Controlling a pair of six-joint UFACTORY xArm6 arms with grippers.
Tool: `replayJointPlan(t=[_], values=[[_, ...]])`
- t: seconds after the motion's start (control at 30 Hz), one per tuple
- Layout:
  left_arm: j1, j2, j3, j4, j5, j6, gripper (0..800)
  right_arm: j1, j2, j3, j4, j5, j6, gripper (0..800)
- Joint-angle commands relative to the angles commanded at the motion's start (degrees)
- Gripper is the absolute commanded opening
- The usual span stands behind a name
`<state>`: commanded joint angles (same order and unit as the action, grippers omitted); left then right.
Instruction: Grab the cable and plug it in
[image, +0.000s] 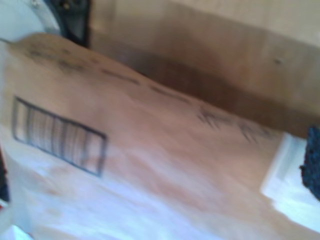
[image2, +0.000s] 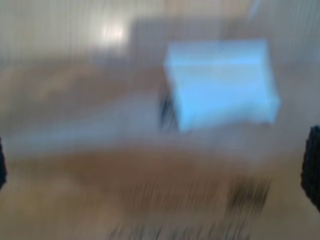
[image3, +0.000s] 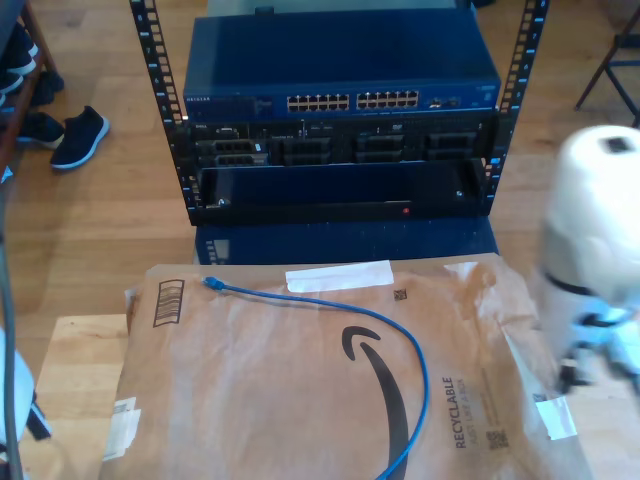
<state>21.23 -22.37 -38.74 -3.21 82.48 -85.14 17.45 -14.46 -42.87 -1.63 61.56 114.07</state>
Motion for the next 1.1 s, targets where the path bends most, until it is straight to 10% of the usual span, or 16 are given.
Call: replayJointPlan(t=[0.27,0.53,1.1], values=[[-0.44,3.87,-3.25,-7.21,-2.02,-0.09,799,7.82,20.40,-21.54,25.14,-0.70,4.40,794],[-6.07,10.99,-8.88,-10.73,-5.45,-2.90,799,12.04,36.92,-36.31,25.14,-7.82,4.57,792],[-12.66,15.82,-14.42,-10.81,-9.23,-4.22,799,16.53,42.99,-40.62,18.46,-12.22,3.25,752]])
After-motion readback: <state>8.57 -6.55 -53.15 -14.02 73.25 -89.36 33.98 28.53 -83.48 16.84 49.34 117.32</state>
